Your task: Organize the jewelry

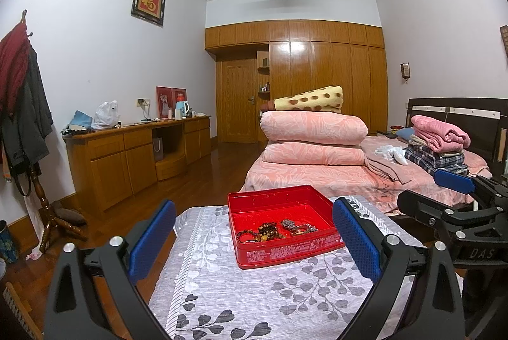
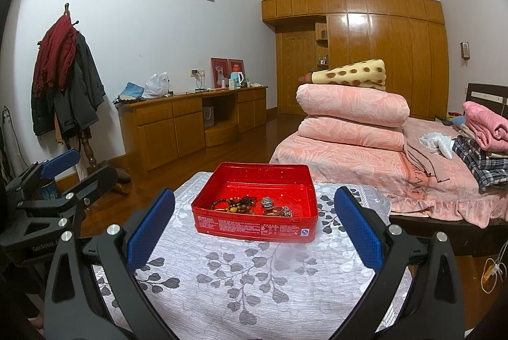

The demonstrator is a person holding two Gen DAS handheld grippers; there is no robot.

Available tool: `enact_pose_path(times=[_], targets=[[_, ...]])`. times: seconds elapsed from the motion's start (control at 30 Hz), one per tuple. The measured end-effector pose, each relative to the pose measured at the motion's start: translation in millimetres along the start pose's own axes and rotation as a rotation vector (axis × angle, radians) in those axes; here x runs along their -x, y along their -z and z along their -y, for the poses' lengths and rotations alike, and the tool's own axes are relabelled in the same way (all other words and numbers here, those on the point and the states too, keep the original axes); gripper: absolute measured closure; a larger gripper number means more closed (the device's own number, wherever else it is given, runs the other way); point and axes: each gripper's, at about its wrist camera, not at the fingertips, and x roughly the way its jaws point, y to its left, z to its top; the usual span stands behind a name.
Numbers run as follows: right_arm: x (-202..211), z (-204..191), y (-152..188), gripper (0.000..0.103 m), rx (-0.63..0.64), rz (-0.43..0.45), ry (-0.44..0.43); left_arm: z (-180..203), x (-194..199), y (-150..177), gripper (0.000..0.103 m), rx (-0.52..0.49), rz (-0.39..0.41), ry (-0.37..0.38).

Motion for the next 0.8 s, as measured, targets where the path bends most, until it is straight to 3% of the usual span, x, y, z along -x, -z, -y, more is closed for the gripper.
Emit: enact_pose_path(times=[0.8], targets=[[1.4,-0.8,-2.2,0.006,0.001,-0.004,-0.001,1.6,-3.8,-0.2,0.006,0.011,-0.019,0.002]])
